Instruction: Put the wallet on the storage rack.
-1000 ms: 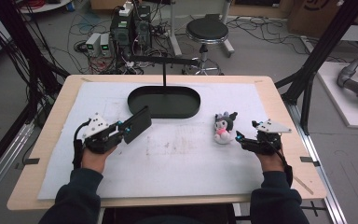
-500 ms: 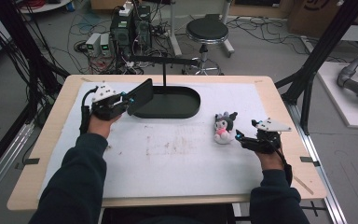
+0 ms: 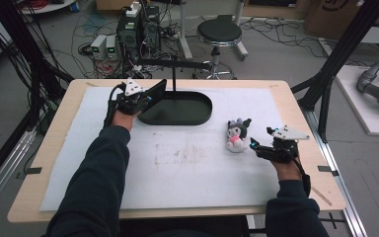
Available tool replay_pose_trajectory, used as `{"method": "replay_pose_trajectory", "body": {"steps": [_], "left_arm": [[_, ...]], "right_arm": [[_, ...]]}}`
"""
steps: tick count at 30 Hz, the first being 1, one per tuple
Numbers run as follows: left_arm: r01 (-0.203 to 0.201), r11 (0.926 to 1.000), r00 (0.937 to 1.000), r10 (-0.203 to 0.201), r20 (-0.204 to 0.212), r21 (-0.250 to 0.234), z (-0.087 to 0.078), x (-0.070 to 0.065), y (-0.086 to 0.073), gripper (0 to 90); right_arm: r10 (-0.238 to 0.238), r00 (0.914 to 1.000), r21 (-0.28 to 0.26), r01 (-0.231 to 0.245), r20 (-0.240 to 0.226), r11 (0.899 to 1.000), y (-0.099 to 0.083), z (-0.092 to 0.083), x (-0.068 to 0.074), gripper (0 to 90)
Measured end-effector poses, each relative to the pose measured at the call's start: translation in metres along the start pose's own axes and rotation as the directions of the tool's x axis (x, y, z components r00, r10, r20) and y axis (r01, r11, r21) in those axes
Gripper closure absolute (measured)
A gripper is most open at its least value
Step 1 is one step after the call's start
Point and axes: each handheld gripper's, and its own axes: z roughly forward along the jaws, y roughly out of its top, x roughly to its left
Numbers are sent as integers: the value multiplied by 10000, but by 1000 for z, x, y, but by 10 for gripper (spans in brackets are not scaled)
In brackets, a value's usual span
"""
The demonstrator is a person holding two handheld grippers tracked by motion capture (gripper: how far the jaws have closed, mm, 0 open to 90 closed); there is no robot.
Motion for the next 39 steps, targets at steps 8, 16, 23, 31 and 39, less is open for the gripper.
{"method": "replay_pose_trajectory", "body": {"steps": [8, 16, 23, 31, 39], "left_arm": [[-32, 9977, 9995, 55, -325, 681, 25, -5, -8, 780], [1547, 9832, 9846, -1615, 676, 964, 33, -14, -10, 506], [1766, 9800, 9738, -1875, 1290, 914, 27, -21, -4, 500], [1125, 9834, 9829, -1311, 1295, 1422, 34, -29, -7, 649], [1852, 9633, 9737, -2067, 964, 1941, 44, -22, -17, 484]], "right_arm": [[77, 9999, -59, -76, 128, 10000, -4, -5, -3, 263], [1, 9999, -53, -1, 119, 10000, -5, -6, -4, 264], [-33, 9999, -145, 35, 130, 9999, -5, -10, -4, 265], [3, 9999, -139, -1, 123, 9999, -5, -10, -4, 265], [-7, 10000, -80, 7, 99, 10000, -6, -9, -4, 265]]}}
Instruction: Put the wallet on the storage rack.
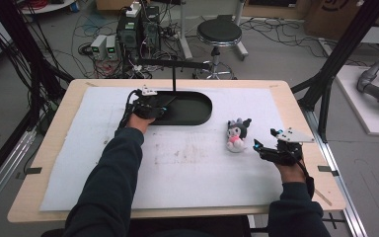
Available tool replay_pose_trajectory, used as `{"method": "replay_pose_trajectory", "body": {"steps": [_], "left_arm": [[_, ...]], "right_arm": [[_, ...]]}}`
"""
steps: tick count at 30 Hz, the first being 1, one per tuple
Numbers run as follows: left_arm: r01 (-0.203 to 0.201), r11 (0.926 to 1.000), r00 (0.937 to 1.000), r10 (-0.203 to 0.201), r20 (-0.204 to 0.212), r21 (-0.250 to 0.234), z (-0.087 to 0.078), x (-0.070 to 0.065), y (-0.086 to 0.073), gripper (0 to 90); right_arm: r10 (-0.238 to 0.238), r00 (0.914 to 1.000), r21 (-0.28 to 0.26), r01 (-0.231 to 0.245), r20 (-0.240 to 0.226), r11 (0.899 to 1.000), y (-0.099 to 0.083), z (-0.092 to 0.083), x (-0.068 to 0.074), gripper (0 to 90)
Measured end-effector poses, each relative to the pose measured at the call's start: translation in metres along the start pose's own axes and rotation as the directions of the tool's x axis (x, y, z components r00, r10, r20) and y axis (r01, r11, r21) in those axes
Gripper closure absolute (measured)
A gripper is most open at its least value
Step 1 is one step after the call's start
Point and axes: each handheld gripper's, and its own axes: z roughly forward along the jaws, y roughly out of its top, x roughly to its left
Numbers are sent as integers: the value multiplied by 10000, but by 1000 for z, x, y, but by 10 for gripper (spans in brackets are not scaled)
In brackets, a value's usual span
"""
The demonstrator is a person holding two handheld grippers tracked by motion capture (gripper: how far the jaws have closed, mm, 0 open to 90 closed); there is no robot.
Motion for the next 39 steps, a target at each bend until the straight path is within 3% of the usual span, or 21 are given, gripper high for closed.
{"method": "replay_pose_trajectory", "body": {"steps": [3, 6, 10, 12, 15, 17, 21, 24, 31, 34, 39], "left_arm": [[380, 9983, 9985, -362, 413, -449, -5, 0, 1, 467], [512, 9940, 9968, -449, 660, -969, -18, -1, 5, 444], [782, 9858, 9928, -635, 1012, -1485, -43, 2, 0, 275], [1080, 9766, 9898, -882, 1117, -1861, -59, 5, -7, 272], [1228, 9607, 9902, -1017, 958, -2489, -85, 8, -21, 244], [932, 9539, 9955, -844, 428, -2853, -105, 7, -32, 206], [528, 9384, 9977, -640, -217, -3415, -135, 2, -48, 196], [334, 9347, 9982, -491, -354, -3537, -149, -1, -58, 196], [503, 9245, 9973, -669, -310, -3778, -163, -5, -81, 181], [413, 9248, 9963, -667, -541, -3782, -167, -6, -85, 181], [315, 9182, 9944, -686, -801, -3949, -176, -7, -88, 181]], "right_arm": [[35, 10000, -20, -35, 11, 10000, 0, -1, 0, 265], [-7, 10000, -35, 7, -1, 10000, 0, -1, 0, 265], [-28, 10000, -40, 28, -66, 10000, 0, -1, 1, 265], [33, 9999, -5, -33, -98, 10000, 0, -1, 1, 265], [31, 9999, -18, -32, -152, 10000, 0, -1, 1, 264], [74, 9997, 52, -73, -235, 10000, 1, 0, 1, 257], [116, 9992, 190, -108, -375, 9998, 3, 8, 2, 222], [54, 9990, 377, -38, -441, 9993, 3, 12, 4, 220], [123, 9993, 475, -107, -347, 9988, 2, 12, 4, 218], [88, 9995, 430, -75, -308, 9990, 3, 11, 5, 218], [104, 9990, 239, -94, -429, 9997, 4, 7, 8, 209]]}}
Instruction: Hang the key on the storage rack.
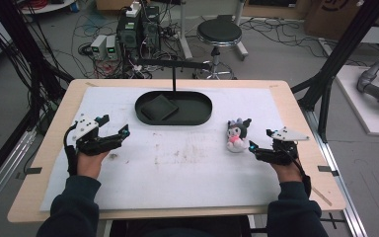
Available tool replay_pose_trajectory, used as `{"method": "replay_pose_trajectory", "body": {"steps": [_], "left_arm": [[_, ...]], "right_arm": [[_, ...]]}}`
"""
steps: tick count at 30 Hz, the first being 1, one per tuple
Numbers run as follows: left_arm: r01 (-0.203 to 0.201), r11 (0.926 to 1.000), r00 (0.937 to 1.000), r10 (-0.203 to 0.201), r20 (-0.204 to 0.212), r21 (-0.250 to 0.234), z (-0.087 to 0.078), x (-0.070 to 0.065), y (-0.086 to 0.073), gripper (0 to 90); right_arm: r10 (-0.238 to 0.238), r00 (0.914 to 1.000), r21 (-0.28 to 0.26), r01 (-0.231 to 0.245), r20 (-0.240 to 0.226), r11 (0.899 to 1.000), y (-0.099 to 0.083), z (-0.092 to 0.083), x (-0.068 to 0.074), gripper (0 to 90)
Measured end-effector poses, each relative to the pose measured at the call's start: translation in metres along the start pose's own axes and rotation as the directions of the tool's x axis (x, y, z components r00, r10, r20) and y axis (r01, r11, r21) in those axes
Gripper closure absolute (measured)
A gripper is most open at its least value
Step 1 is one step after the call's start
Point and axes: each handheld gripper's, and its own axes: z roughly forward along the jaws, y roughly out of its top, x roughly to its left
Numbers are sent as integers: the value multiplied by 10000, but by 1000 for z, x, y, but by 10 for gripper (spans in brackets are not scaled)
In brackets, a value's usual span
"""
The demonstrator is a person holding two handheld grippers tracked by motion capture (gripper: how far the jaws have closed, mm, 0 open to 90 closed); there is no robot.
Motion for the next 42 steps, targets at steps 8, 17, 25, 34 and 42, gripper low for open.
{"method": "replay_pose_trajectory", "body": {"steps": [8, 17, 25, 34, 42], "left_arm": [[106, 9998, 9999, -106, -30, 171, -7, 5, -15, 181], [264, 9992, 9994, -256, -241, 316, -15, 13, -27, 189], [-73, 9987, 9997, 85, -235, 501, -15, 7, -29, 196], [-178, 9975, 9998, 179, -23, 678, -10, 8, -32, 208], [-89, 9979, 9999, 94, -67, 641, -13, 11, -32, 219]], "right_arm": [[358, 9993, 34, -358, -92, 9994, 1, 2, 1, 205], [834, 9963, -21, -834, -191, 9965, 5, 6, 5, 205], [887, 9960, 315, -889, 83, 9955, 7, 16, 14, 206], [811, 9899, 967, -925, 1165, 9910, 20, 45, 35, 205], [347, 9844, 765, -485, 1725, 9959, 33, 58, 62, 205]]}}
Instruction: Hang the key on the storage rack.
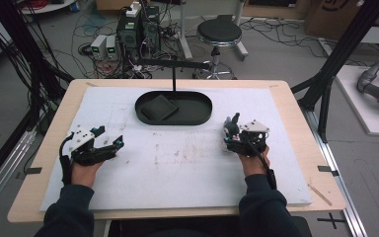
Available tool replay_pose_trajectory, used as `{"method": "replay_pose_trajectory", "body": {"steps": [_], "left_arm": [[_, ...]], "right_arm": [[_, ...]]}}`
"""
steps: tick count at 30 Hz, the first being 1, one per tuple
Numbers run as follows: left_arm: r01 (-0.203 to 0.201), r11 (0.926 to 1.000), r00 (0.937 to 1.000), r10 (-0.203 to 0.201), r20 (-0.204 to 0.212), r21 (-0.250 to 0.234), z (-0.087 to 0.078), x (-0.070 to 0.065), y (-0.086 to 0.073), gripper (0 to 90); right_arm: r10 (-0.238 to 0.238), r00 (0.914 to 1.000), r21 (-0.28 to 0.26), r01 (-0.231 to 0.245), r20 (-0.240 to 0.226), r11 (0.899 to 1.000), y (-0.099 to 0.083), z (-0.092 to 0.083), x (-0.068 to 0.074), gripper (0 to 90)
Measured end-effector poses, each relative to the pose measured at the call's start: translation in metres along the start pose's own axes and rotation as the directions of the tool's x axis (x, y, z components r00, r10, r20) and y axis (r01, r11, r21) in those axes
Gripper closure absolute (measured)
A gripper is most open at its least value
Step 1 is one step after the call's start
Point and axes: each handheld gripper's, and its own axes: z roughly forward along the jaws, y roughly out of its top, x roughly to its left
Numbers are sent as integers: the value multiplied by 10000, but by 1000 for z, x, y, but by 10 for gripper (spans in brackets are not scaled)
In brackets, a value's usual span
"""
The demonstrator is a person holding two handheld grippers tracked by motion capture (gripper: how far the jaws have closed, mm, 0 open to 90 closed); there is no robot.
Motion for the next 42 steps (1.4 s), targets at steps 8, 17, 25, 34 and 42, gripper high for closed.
{"method": "replay_pose_trajectory", "body": {"steps": [8, 17, 25, 34, 42], "left_arm": [[108, 9999, 9999, -108, -43, 58, 0, 1, -1, 223], [122, 9999, 9999, -122, 16, 122, 0, 1, -1, 228], [147, 9998, 9999, -147, 43, 135, 2, 1, -1, 239], [152, 9998, 9999, -153, 80, 150, 2, 1, -1, 254], [180, 9998, 9998, -181, 91, 132, 1, 2, 0, 256]], "right_arm": [[-706, 9974, 240, 710, -173, 9972, -3, 1, 11, 206], [-92, 9989, 1060, 43, 460, 9944, -7, 6, -6, 213], [-434, 9969, 677, 390, 651, 9969, -4, 4, 0, 205], [-2099, 9746, 1637, 1951, 779, 9670, -8, 28, 16, 169], [-2123, 9710, 586, 2069, 1097, 9766, -1, 9, 14, 241]]}}
